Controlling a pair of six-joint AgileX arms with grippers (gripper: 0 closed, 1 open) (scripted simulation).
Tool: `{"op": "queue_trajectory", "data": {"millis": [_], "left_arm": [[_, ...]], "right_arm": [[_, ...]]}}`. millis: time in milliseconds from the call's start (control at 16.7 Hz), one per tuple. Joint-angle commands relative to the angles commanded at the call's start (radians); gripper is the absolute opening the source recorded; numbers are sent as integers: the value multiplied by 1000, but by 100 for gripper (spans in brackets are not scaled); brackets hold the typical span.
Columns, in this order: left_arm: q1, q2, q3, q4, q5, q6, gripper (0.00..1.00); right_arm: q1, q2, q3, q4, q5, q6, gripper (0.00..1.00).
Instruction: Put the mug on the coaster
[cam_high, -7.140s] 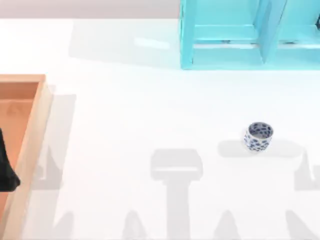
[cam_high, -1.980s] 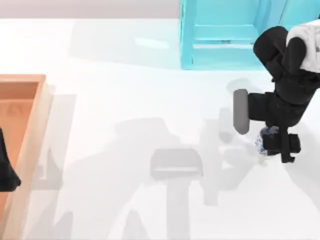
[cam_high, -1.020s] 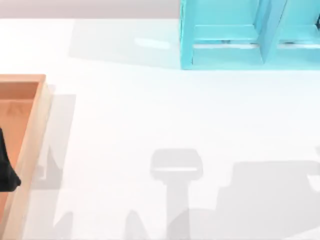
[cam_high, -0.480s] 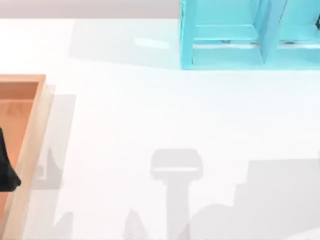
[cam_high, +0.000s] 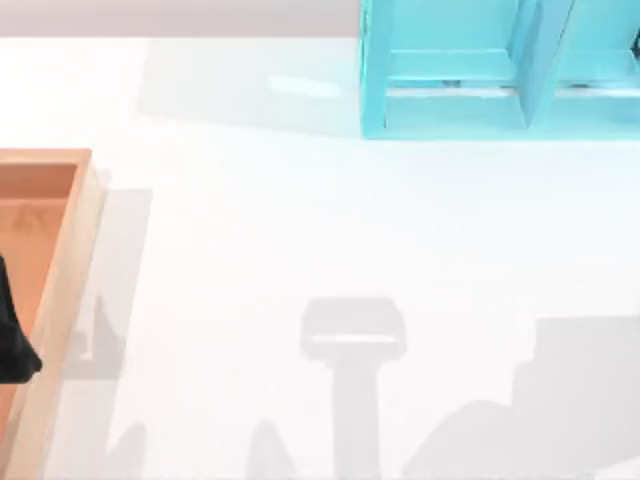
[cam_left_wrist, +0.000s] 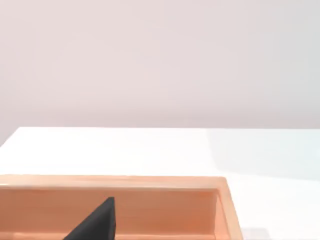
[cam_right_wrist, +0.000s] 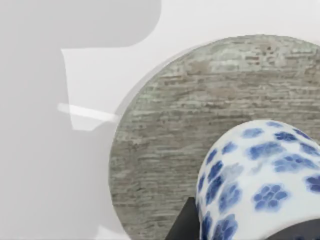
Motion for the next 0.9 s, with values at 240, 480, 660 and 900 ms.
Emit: {"op": "queue_trajectory", "data": {"millis": [240, 480, 660, 900], "left_arm": [[0, 0, 0, 0, 0, 0, 100], [0, 0, 0, 0, 0, 0, 100], [0, 0, 0, 0, 0, 0, 100], [0, 0, 0, 0, 0, 0, 100]], "right_arm": [[0, 0, 0, 0, 0, 0, 23], [0, 0, 0, 0, 0, 0, 53], [0, 0, 0, 0, 0, 0, 75], [0, 0, 0, 0, 0, 0, 100]]}}
